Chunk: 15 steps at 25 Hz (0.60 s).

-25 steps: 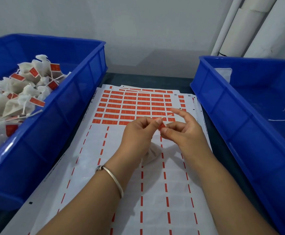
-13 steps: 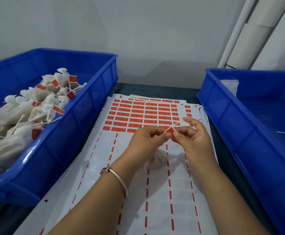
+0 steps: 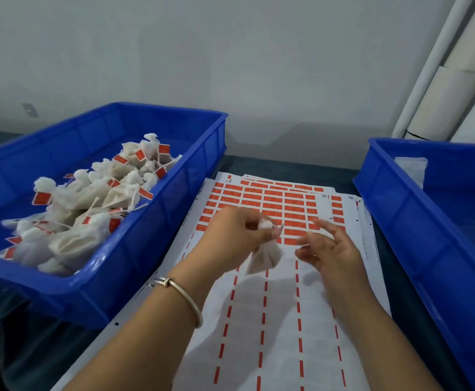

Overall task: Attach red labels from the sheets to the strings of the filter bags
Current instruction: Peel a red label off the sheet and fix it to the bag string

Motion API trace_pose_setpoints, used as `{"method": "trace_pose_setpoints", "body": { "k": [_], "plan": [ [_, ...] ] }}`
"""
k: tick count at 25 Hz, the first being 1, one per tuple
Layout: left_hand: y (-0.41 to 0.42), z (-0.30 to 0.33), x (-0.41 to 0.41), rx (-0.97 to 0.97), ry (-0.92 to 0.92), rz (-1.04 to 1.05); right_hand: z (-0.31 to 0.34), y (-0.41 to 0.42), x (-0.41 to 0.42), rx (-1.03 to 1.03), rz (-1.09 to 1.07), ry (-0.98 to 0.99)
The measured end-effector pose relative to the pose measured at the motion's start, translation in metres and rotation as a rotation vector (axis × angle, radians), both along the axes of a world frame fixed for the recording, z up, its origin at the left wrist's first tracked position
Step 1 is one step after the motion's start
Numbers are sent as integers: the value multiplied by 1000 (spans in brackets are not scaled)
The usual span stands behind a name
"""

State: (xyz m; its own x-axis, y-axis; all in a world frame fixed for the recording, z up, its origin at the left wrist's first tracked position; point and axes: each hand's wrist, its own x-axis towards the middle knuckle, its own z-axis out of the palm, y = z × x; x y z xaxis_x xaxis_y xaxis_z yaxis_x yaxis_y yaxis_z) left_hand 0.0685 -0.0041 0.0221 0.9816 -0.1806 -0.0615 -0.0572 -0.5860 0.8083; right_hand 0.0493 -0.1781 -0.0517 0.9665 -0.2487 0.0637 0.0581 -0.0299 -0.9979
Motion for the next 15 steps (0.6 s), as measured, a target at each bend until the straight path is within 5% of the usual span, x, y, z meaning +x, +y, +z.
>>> {"method": "trace_pose_setpoints", "body": {
  "k": [10,15],
  "plan": [
    [119,107,-5,148,-610,411,-9,2,-2,-142,117,63],
    [207,116,-18,318,-535,586,-8,4,-1,-155,126,95]
  ]
}}
